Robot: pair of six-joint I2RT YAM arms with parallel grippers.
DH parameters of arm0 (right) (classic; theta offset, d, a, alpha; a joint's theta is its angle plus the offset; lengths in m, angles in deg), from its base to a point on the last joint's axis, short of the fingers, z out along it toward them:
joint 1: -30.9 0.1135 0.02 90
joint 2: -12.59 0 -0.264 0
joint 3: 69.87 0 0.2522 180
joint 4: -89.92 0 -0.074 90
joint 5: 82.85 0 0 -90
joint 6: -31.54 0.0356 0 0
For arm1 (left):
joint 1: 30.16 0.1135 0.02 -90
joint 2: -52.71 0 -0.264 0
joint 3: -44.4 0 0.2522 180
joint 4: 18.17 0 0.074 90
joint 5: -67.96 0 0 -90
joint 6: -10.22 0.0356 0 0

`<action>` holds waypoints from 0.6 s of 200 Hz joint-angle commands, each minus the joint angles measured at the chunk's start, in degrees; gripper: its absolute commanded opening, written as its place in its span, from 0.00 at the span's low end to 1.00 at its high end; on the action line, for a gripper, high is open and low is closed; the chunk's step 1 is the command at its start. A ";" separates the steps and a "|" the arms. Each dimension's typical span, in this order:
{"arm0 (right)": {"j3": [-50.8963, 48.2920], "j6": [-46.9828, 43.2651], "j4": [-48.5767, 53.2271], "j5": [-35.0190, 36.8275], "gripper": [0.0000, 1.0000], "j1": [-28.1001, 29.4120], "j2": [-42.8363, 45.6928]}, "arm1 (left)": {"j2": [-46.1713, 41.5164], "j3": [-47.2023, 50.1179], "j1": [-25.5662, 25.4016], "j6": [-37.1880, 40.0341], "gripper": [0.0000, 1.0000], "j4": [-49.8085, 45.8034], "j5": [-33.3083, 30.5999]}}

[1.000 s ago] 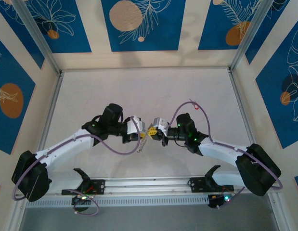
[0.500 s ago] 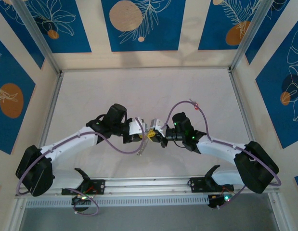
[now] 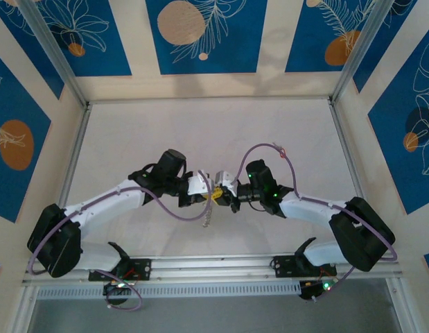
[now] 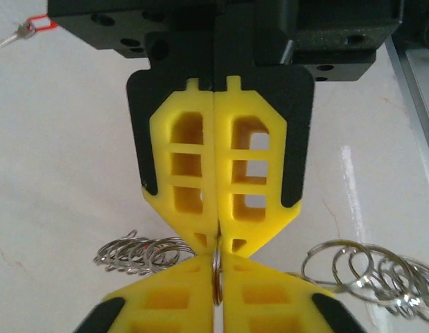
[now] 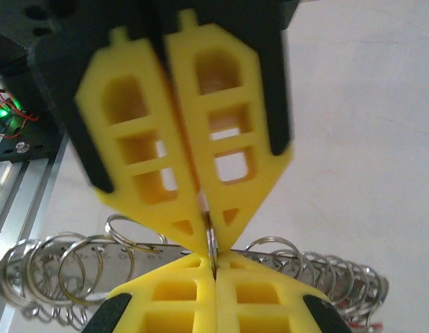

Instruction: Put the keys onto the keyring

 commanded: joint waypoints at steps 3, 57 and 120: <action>1.73 1.16 0.61 -3.83 0.00 0.37 -0.78 | 2.40 -1.59 -0.64 1.60 0.00 -3.73 1.52; -0.85 3.66 -4.90 -6.85 0.05 -1.98 1.53 | 1.96 -0.06 -0.34 -1.14 0.00 -2.26 1.36; -6.25 8.08 -13.25 -10.08 0.25 -5.04 2.54 | 0.17 8.31 -0.12 -16.10 0.00 15.13 5.72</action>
